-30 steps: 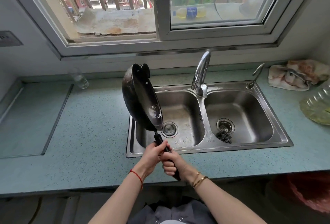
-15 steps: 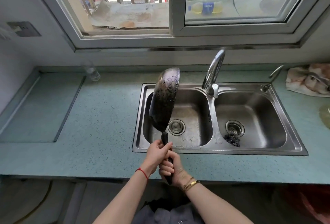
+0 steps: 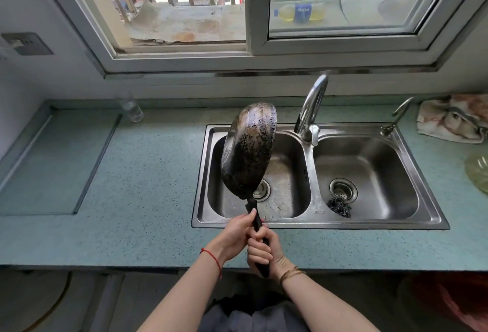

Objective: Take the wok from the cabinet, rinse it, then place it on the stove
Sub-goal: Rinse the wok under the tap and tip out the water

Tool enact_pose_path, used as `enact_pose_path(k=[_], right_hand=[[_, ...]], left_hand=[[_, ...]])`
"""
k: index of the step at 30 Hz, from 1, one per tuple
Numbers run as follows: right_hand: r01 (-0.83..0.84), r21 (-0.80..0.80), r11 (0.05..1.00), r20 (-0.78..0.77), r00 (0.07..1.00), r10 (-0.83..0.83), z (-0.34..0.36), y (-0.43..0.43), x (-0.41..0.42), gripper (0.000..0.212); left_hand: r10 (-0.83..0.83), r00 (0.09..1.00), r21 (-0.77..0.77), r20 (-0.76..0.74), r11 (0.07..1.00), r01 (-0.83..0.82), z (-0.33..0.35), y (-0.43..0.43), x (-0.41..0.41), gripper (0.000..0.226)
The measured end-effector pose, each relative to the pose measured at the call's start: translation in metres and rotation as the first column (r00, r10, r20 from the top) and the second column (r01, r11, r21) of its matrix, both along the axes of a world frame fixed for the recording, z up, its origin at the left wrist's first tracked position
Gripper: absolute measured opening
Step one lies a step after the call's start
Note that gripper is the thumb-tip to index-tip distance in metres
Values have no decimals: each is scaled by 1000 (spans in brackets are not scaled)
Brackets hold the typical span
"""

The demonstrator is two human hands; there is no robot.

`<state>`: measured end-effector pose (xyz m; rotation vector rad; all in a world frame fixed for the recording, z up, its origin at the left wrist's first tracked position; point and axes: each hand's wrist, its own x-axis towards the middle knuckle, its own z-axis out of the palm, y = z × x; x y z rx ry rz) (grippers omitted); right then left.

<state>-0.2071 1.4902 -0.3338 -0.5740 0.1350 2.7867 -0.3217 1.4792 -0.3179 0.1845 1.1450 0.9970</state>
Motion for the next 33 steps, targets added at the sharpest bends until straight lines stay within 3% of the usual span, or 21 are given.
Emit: enact_pose_path(k=[3,7,10,14,16,19,21,24,28,30,33], right_hand=[[-19,6,1000,44,999,19,-6,3,2,28],[-78,60,995,93,993,72,-10,5,3,25],[-206,179,962,252,955,157,-7,7,3,29],[-358,231,905,385,888,253,-2,15,7,12],[-533,236,812,458,798,391,-3,24,14,18],[-809,275,520,654,554,515,-4,42,32,37],[-834,310,456,721,519,459,-4,58,45,39],[-746,355,564,823,535,189,-1,86,61,34],[-462,463,756,870,397,-291,4,129,70,23],[-346,521,780,847,321,-424,9,149,74,17],[-311,587,748,809,252,-531,17,175,80,22]], left_hand=[[-41,999,-7,35,999,41,3,4,-3,39],[-12,1000,-35,25,999,13,2,6,0,29],[0,1000,-79,-14,997,-1,-4,5,1,26],[-13,999,-119,-50,993,7,-11,5,-2,26],[-14,998,-110,-53,994,8,-11,6,-3,26],[1,995,-109,-98,994,-12,-15,2,-7,25],[13,992,-118,-127,993,-28,-20,-2,-10,24],[49,988,-129,-149,989,-68,-28,-5,-13,22],[30,970,-130,-240,990,-62,-39,-4,-8,20],[34,962,-131,-272,989,-72,-42,-3,-2,19],[14,938,-136,-345,989,-65,-45,-2,9,18]])
